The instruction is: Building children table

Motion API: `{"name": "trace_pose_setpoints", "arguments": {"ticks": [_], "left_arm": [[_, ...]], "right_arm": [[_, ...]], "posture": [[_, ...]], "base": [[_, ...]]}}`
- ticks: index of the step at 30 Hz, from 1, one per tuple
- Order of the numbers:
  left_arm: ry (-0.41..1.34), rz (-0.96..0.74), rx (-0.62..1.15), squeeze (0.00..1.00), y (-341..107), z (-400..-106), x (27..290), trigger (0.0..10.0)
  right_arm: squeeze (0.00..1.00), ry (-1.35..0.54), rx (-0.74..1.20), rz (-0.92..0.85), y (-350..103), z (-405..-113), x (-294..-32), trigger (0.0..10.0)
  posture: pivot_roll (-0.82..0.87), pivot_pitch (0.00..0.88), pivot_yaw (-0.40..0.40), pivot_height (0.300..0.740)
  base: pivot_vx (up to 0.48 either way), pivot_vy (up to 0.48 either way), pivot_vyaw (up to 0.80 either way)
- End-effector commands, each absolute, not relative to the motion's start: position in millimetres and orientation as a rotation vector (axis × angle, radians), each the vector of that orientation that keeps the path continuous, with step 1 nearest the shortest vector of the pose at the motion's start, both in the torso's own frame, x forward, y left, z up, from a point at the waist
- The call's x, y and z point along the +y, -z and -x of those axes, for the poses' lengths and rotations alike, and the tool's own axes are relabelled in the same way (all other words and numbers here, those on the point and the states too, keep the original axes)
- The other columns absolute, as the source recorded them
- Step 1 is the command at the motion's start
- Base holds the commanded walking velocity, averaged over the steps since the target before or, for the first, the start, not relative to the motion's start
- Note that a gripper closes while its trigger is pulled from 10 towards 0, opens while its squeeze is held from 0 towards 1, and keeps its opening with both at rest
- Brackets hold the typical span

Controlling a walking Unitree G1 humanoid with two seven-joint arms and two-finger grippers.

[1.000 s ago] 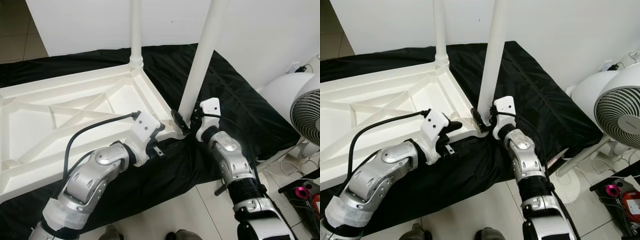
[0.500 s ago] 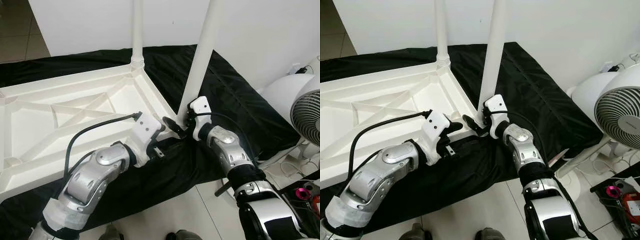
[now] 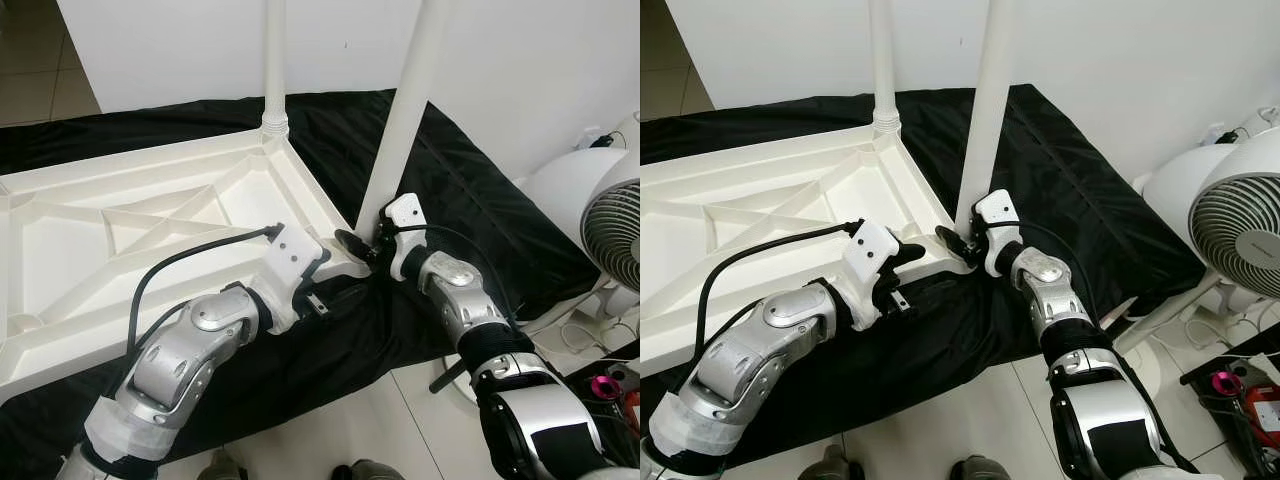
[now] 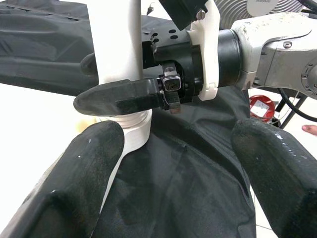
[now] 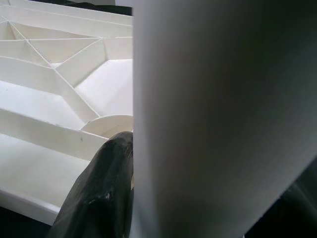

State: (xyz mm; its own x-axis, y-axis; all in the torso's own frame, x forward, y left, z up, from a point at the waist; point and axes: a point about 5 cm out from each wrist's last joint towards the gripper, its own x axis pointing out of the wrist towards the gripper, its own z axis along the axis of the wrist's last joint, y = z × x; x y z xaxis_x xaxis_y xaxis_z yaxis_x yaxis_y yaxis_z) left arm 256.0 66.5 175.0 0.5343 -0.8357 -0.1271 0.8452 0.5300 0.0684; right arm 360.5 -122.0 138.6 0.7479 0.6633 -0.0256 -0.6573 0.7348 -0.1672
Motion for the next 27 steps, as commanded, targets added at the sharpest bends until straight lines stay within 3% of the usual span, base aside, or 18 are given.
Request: {"name": "trace_pose_setpoints", "arguments": {"ticks": [1,3,4,11,17,27], "left_arm": [[1.042,-0.144,0.084,0.00,-174.8,-253.6,63.5,10.0],[1.043,-0.144,0.084,0.00,-174.7,-253.7,63.3,10.0],[1.041,-0.144,0.084,0.00,-174.3,-253.9,63.7,10.0],[1.030,-0.137,0.086,0.00,-173.6,-254.0,65.4,10.0],[0.987,-0.118,0.092,0.00,-172.7,-260.5,71.9,10.0],[0.960,-0.123,0.082,0.00,-176.1,-268.2,78.6,10.0]], "right_arm": [[0.00,-0.722,0.001,0.160,-128.4,-357.4,-122.5,0.0],[0.00,-0.717,0.001,0.152,-126.7,-356.2,-122.3,0.0],[0.00,-0.695,-0.004,0.131,-125.5,-354.5,-121.4,10.0],[0.00,-0.617,-0.047,0.086,-127.7,-348.5,-116.0,10.0],[0.00,-0.264,-0.054,-0.026,-126.4,-337.7,-113.3,10.0],[0.00,-0.085,-0.059,-0.061,-123.5,-316.2,-103.1,10.0]], "posture": [[-0.05,0.022,-0.038,0.740],[-0.05,0.024,-0.039,0.740],[-0.05,0.027,-0.041,0.740],[-0.05,0.038,-0.044,0.740],[-0.06,0.049,-0.030,0.740],[-0.08,0.054,-0.008,0.740]], "base": [[0.000,0.000,0.00],[0.000,0.000,0.00],[0.000,0.000,0.00],[0.000,0.000,0.00],[0.000,0.000,0.00],[0.000,0.000,0.00]]}}
